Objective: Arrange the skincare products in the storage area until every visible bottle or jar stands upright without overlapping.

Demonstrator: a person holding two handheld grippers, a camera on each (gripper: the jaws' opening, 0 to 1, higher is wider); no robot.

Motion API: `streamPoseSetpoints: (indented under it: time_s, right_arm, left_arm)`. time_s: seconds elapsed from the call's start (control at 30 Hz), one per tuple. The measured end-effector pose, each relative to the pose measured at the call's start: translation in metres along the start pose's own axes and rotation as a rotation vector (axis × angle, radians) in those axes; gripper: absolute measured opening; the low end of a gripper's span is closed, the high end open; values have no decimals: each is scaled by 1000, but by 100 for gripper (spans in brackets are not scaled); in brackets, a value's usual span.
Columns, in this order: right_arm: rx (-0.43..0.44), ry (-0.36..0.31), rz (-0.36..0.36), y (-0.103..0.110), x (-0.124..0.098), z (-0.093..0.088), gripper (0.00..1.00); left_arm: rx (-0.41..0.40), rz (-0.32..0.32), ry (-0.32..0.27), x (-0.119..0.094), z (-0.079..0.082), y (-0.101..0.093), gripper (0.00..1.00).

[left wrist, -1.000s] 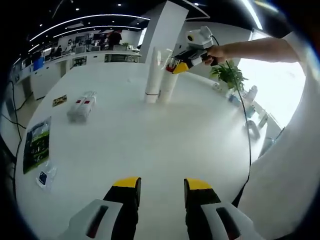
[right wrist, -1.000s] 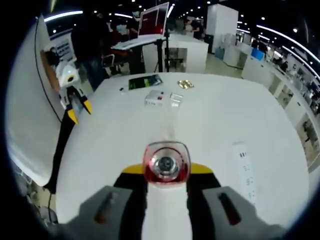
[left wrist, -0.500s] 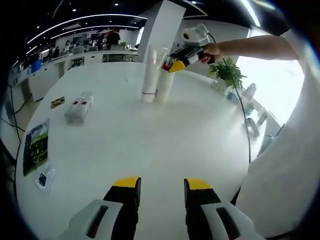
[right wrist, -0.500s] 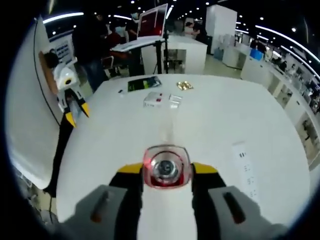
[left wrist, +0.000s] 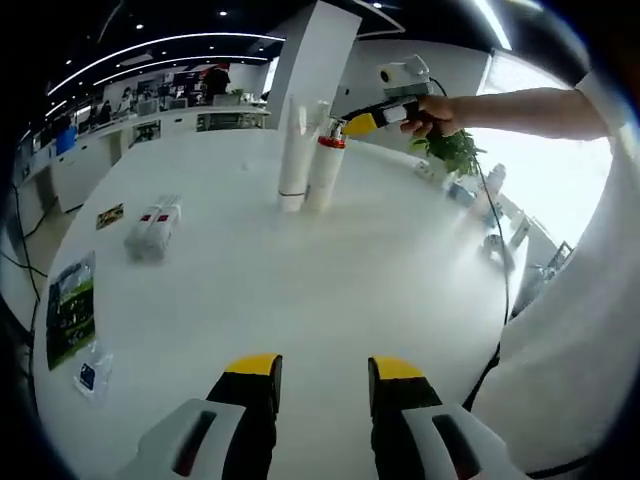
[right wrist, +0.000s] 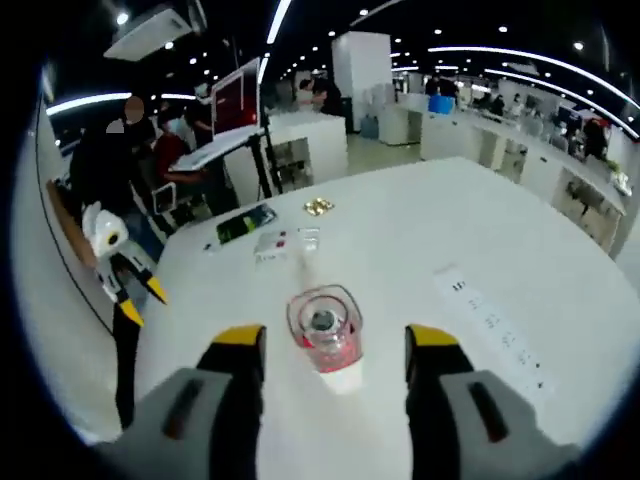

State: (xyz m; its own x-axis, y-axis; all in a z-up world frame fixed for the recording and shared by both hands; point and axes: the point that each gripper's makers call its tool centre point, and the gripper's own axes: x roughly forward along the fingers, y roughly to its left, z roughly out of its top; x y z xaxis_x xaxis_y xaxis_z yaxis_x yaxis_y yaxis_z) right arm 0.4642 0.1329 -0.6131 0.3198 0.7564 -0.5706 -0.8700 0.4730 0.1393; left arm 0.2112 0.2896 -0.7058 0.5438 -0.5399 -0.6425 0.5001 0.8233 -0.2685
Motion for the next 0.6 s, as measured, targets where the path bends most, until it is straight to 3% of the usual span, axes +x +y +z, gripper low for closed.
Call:
streamPoseSetpoints:
  time_s: [0.03,0.1,0.17,0.2,0.27,0.33,0.4,0.6]
  right_arm:
    - [79,-67,-92,-12,-10,3,56]
    - [244,-183,-192,-17,-25,2,57]
    - [265,-203,-229,-15,-33,-5,57]
    - [306,-249,-289,-11,-41,-15,57]
    - [379,-276,-267,10,-42,-26,58]
    - [384,-268,-237,40,-37,-43,59]
    - [387,-241,-231,55,-35,-54,60]
    - [475,-290,-257,82,-36,-73,61]
  left_arm:
    - [6,-7,-2,1,1,-1,36]
    - [-3,-19,-16,1,7,-1,36]
    - [-11,-26,-23,2,10,-1,36]
    - [-2,-30,-26,4,13,-1,36]
    - [7,-38,-22,6,16,-1,37]
    - [22,-53,-25,7,20,-1,37]
    - [39,-65,-23,8,21,-3,37]
    - [62,-95,-20,8,24,-5,37]
